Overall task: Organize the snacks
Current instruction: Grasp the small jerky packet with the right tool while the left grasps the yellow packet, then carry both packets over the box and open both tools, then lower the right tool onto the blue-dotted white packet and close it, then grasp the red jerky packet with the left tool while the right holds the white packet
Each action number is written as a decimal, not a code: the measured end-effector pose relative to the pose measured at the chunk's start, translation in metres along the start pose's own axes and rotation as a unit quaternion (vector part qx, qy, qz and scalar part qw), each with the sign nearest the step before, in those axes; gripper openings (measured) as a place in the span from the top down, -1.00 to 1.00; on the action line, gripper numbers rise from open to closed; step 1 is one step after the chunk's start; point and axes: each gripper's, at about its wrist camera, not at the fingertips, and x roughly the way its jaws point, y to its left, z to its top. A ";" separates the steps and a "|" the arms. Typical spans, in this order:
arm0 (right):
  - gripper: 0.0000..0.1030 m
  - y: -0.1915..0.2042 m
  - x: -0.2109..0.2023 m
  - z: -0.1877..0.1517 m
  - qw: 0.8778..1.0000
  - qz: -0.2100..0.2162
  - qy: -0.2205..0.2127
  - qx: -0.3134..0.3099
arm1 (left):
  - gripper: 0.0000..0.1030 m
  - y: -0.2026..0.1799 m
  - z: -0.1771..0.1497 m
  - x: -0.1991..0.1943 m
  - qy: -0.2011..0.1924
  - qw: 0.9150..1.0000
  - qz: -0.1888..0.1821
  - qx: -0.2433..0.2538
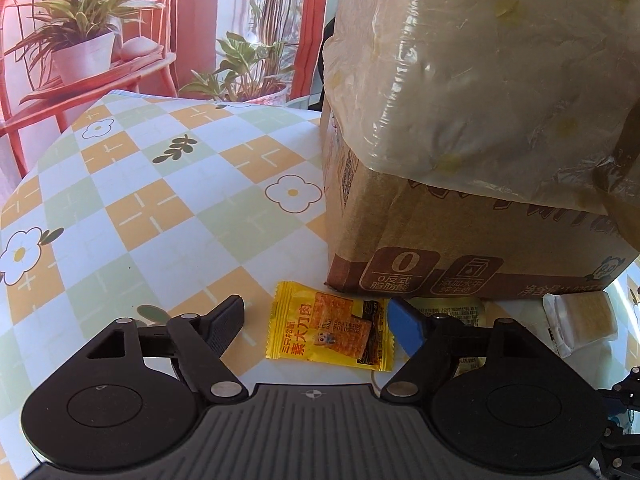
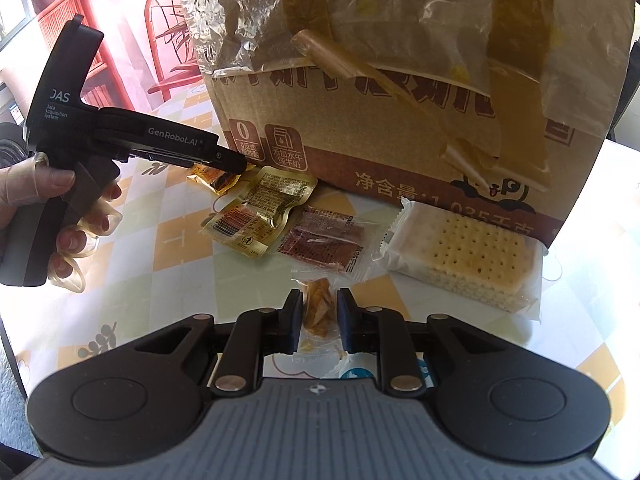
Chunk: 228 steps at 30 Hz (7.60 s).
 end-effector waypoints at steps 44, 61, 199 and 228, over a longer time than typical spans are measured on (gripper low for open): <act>0.64 0.005 -0.111 0.048 0.980 0.015 -0.193 -0.042 | 0.11 -0.049 0.020 -0.170 -0.167 0.985 0.013 0.040; 0.64 -0.032 -0.109 0.180 0.975 -0.012 -0.219 -0.025 | 0.10 -0.115 0.147 -0.147 -0.197 0.978 -0.013 0.070; 0.06 -0.065 -0.041 -0.055 0.990 -0.016 -0.134 0.034 | -0.20 -0.135 -0.052 -0.007 -0.011 0.982 -0.096 0.165; 0.06 -0.061 -0.044 -0.053 0.990 -0.019 -0.135 0.024 | 0.21 -0.118 -0.060 -0.089 -0.103 0.990 -0.065 0.077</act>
